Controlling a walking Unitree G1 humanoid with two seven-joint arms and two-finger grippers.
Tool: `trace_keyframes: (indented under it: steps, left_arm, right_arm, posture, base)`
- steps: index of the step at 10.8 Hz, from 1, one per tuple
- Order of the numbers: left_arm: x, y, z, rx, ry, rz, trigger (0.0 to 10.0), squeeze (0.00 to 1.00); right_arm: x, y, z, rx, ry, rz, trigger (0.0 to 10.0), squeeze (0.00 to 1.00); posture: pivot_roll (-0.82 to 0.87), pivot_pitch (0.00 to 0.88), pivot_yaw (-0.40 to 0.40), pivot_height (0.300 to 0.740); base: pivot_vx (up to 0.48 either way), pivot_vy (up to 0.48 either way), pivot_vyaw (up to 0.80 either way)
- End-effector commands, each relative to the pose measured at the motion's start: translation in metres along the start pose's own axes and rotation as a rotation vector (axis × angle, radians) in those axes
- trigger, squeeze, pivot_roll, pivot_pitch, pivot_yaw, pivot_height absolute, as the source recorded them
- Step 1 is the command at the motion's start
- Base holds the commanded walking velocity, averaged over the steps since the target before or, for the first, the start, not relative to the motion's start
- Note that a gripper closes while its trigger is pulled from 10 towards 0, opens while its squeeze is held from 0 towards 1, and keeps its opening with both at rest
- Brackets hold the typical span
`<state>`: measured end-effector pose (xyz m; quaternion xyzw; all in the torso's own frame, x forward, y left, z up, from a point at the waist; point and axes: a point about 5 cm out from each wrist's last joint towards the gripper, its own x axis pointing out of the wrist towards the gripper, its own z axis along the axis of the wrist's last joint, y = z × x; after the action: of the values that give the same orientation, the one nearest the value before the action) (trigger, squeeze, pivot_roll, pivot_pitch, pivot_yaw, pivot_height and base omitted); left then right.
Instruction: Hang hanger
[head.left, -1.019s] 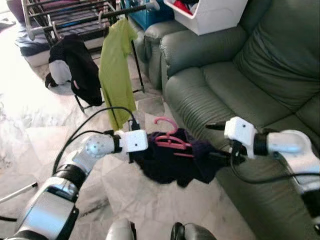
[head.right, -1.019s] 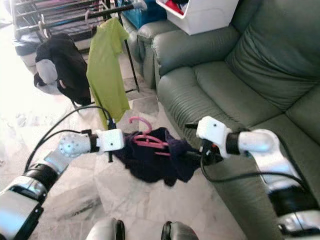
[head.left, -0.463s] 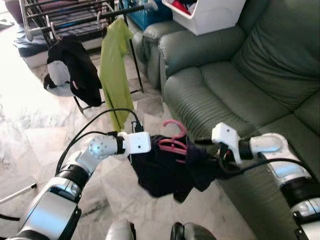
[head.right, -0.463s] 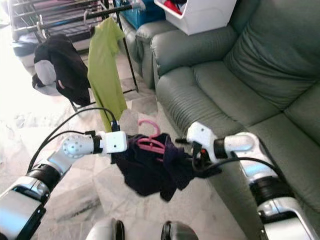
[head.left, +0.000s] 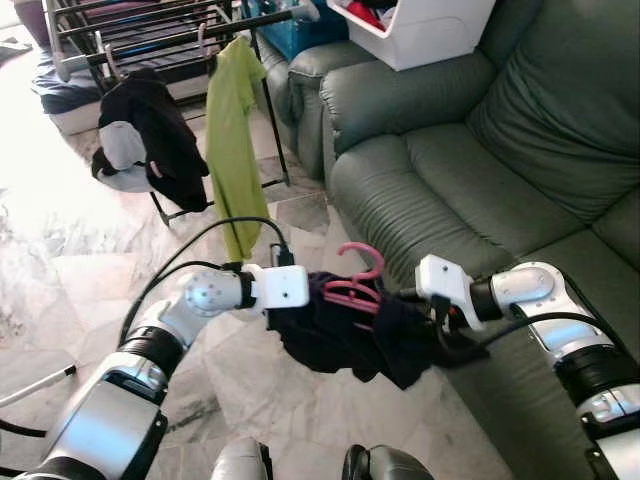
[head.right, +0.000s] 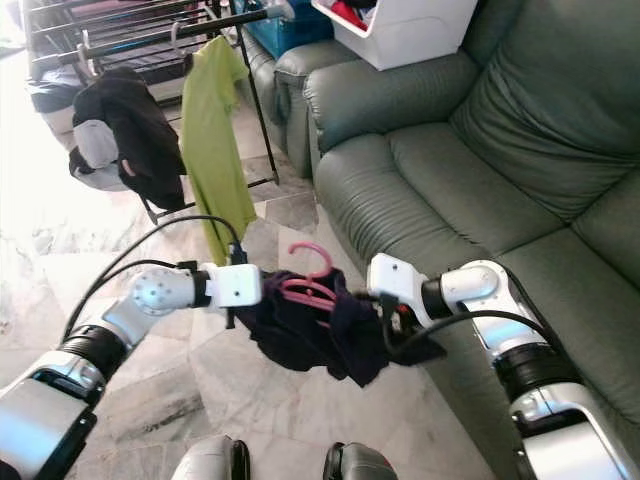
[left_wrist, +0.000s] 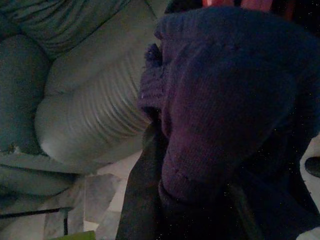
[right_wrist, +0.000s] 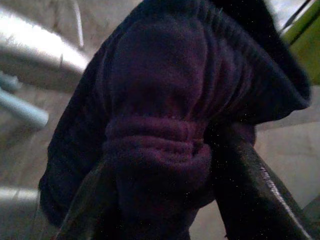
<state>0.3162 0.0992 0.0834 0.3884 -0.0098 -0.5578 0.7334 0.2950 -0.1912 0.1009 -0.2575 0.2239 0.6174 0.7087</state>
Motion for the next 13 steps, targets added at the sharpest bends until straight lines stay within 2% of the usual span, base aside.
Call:
trace_keyframes:
  steps: [1,2,5,13]
  left_arm:
    - [0.011,0.012,0.024,0.065,-0.1,0.017,0.0,0.0]
    - [0.012,0.011,0.024,0.065,-0.098,0.016,0.0,0.0]
    - [0.013,0.011,0.024,0.063,-0.095,0.015,0.0,0.0]
    - [0.013,0.01,0.017,0.037,-0.062,0.04,0.0,0.0]
  right_arm:
    - [0.004,0.002,0.002,-0.021,0.017,0.03,0.0,0.0]
    - [0.003,0.006,-0.004,-0.017,0.053,0.044,0.0,0.0]
    - [0.005,0.005,-0.009,-0.022,0.067,0.006,0.0,0.0]
    - [0.007,0.003,-0.003,-0.043,0.011,-0.048,0.0,0.0]
  posture:
    - [-0.08,0.082,-0.015,0.74]
    - [-0.08,0.082,-0.015,0.74]
    - [-0.08,0.081,-0.019,0.74]
    - [-0.08,0.075,-0.021,0.74]
  base:
    - [0.0,0.0,0.0]
    - [0.0,0.0,0.0]
    - [0.0,0.0,0.0]
    - [0.0,0.0,0.0]
